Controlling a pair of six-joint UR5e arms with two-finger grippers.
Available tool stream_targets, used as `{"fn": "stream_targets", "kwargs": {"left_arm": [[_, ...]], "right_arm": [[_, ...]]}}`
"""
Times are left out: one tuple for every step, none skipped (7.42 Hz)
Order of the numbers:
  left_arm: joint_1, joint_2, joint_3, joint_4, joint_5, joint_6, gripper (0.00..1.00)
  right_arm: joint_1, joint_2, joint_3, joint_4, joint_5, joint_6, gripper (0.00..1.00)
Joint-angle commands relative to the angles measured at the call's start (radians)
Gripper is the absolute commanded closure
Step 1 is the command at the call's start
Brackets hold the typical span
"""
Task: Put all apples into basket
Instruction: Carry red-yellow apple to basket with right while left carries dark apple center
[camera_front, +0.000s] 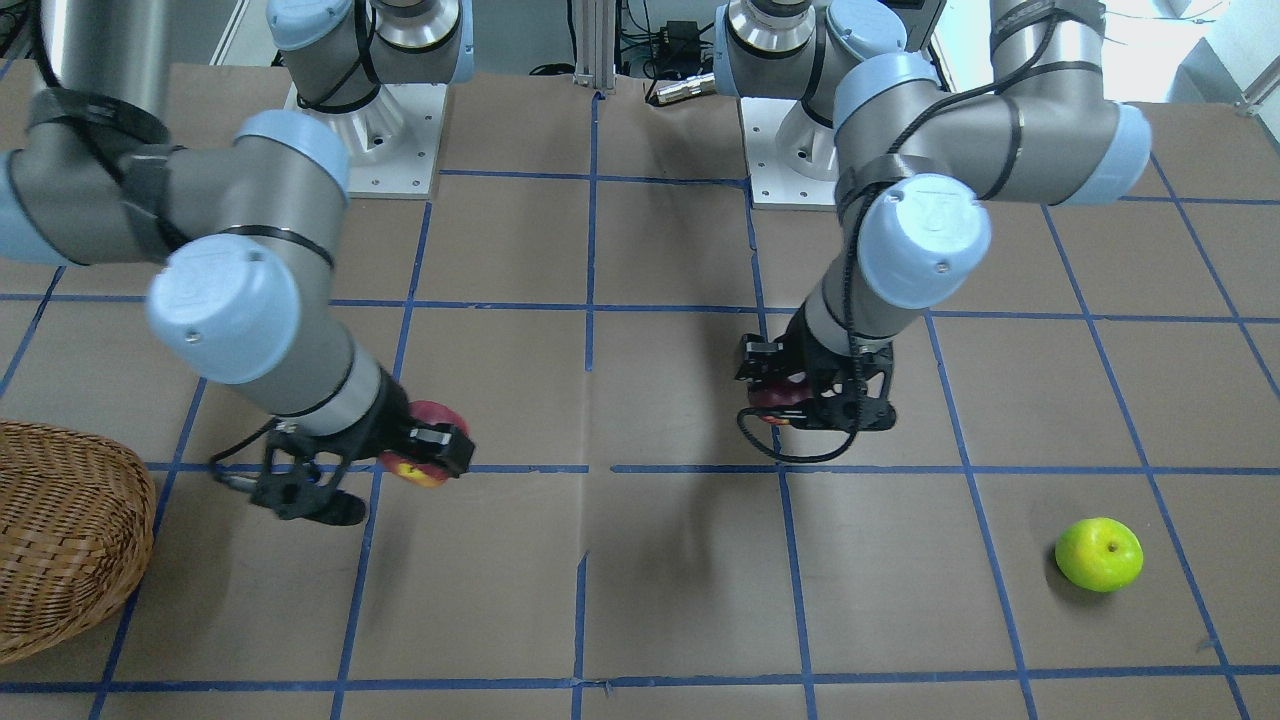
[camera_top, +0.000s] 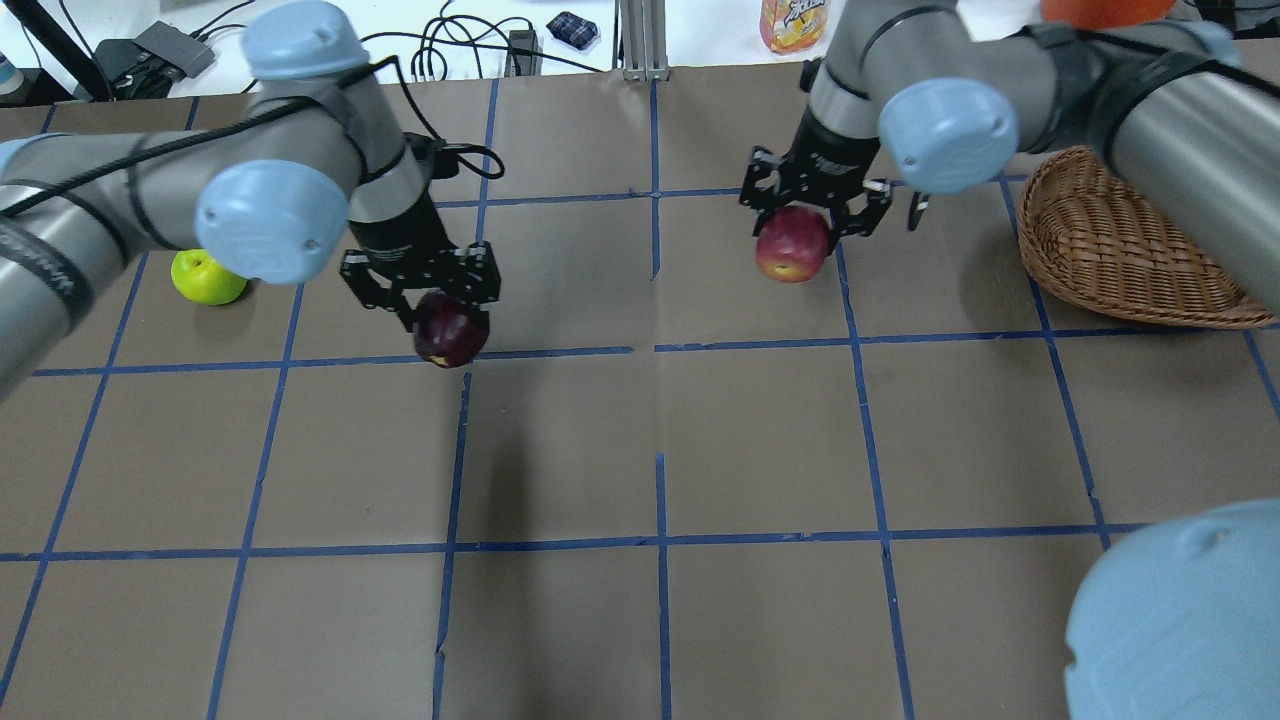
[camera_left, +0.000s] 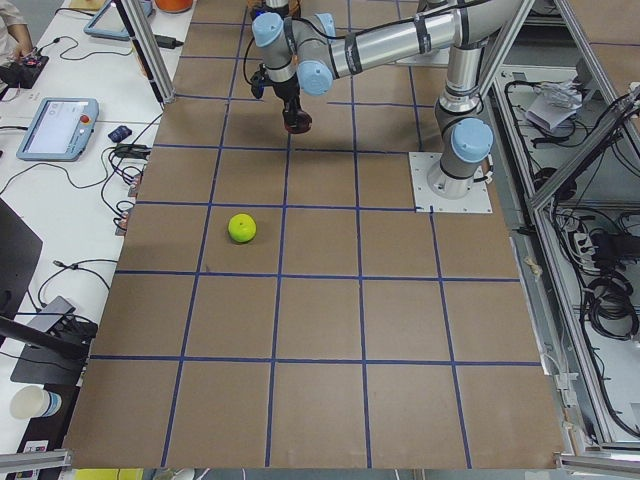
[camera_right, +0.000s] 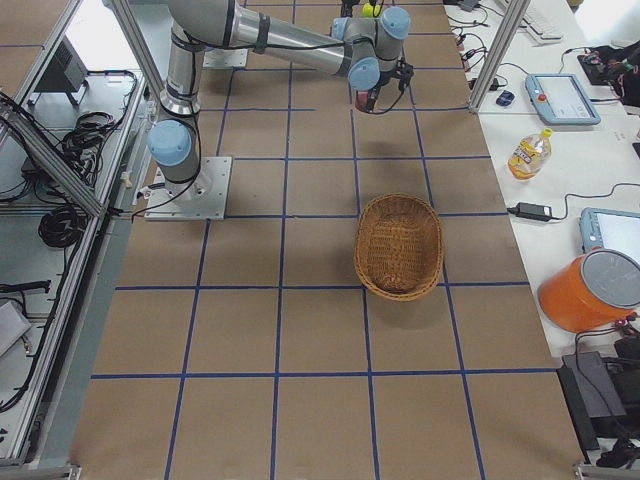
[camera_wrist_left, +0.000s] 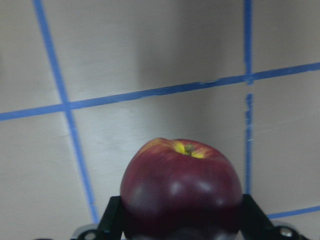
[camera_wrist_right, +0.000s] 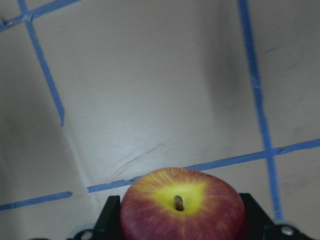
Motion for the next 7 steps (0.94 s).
{"fn": "stream_targets", "kwargs": {"left_arm": [[-0.181, -0.109, 0.005, 0.235, -0.081, -0.3, 0.79], [-0.199, -0.163, 0.001, 0.306, -0.088, -0.341, 0.79], [-0.245, -0.192, -0.001, 0.355, -0.083, -0.391, 0.79], [-0.279, -0.208, 0.002, 0.372, -0.074, -0.392, 0.78], [-0.279, -0.214, 0.005, 0.394, -0.076, -0.383, 0.77], [-0.279, -0.216, -0.002, 0.409, -0.076, -0.375, 0.47], [-0.276, -0.201, -0.005, 0.405, -0.073, -0.363, 0.0]], "right_arm": [[-0.255, -0.002, -0.101, 0.131, -0.046, -0.284, 1.0], [-0.373, 0.012, -0.107, 0.113, -0.142, -0.451, 1.0], [-0.441, 0.022, -0.11, 0.097, -0.168, -0.556, 1.0], [-0.492, 0.051, -0.115, 0.067, -0.213, -0.63, 1.0], [-0.547, 0.094, -0.115, -0.028, -0.273, -0.721, 1.0], [-0.602, 0.143, -0.112, -0.099, -0.283, -0.803, 1.0], [-0.639, 0.191, -0.113, -0.19, -0.286, -0.855, 1.0]]}}
